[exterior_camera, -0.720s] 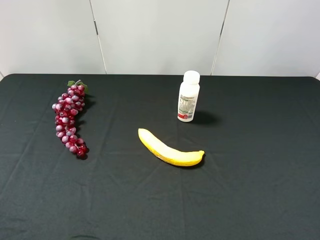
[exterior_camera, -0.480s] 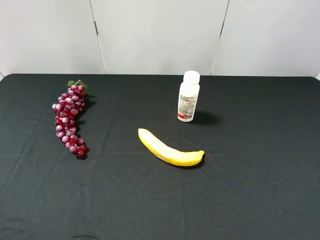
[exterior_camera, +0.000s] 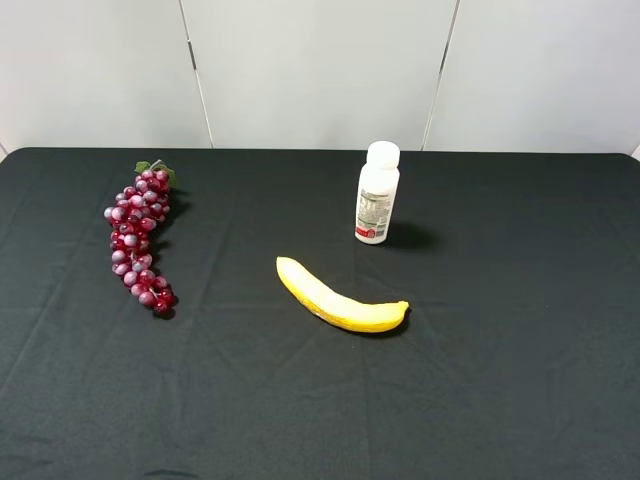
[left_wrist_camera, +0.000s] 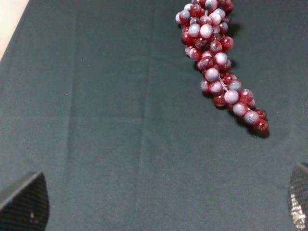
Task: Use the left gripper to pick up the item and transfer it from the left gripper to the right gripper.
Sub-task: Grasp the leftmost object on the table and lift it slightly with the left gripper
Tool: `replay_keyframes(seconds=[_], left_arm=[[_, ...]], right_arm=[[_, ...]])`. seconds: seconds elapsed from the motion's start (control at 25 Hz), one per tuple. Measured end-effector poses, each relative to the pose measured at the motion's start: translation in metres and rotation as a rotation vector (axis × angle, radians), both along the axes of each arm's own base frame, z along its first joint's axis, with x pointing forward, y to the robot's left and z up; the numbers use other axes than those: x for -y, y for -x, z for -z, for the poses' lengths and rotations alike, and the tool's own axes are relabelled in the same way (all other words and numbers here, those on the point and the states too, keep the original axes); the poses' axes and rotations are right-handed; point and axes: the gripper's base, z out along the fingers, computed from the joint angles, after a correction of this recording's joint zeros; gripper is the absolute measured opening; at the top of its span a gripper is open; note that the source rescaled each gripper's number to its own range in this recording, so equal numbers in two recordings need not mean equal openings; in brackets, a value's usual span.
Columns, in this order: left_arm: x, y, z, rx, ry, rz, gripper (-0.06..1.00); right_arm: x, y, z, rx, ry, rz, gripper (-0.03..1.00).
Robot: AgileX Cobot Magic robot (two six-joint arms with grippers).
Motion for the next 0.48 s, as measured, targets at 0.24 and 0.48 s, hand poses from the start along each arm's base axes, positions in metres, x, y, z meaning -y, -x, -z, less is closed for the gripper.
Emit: replay_keyframes(seconds=[0.24,0.48], left_arm=[[0.0000,0.0000,0.0000,0.000,0.000,0.000,0.98],[-0.0006,0.0001,0.0001,-0.001,-0.006,-0.004,0.99]], right_arm=[[0.0000,0.0000,0.0000,0.000,0.000,0.000,1.00],[0.0000,0.0000,0.0000,0.000,0.000,0.000,1.00]])
